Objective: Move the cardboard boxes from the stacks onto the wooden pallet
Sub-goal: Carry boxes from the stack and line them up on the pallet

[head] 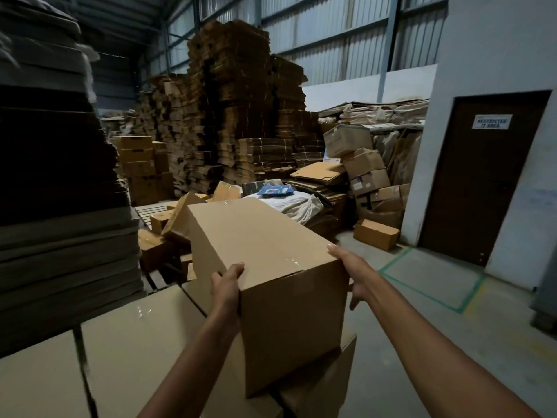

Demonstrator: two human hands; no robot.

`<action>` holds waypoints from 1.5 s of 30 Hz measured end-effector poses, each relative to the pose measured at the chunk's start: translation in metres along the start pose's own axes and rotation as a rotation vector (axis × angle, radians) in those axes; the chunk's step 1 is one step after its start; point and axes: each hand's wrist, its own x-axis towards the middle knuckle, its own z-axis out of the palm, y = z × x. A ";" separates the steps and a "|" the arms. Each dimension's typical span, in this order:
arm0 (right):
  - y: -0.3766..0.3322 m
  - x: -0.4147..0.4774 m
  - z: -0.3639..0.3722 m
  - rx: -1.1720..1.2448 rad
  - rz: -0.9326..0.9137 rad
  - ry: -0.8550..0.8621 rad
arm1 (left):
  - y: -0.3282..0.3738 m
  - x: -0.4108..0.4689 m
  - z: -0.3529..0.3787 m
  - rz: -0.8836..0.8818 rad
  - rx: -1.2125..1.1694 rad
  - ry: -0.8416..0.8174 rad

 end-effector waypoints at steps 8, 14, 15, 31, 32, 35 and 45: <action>0.042 -0.073 0.052 0.145 -0.074 0.156 | 0.029 -0.025 -0.080 0.020 0.005 -0.192; 0.073 -0.165 0.079 0.230 -0.236 0.340 | 0.035 -0.057 -0.129 0.102 0.068 -0.399; 0.078 -0.184 0.084 0.243 -0.265 0.370 | 0.037 -0.065 -0.136 0.109 0.072 -0.437; 0.222 -0.491 0.122 0.404 -0.343 0.698 | 0.025 -0.292 -0.279 0.131 0.157 -0.809; 0.234 -0.514 0.125 0.421 -0.327 0.709 | 0.022 -0.309 -0.292 0.134 0.167 -0.832; 0.268 -0.574 0.135 0.467 -0.244 0.764 | 0.015 -0.359 -0.327 0.171 0.235 -0.901; 0.393 -0.750 0.200 0.515 -0.104 0.979 | -0.036 -0.482 -0.454 0.033 0.340 -1.057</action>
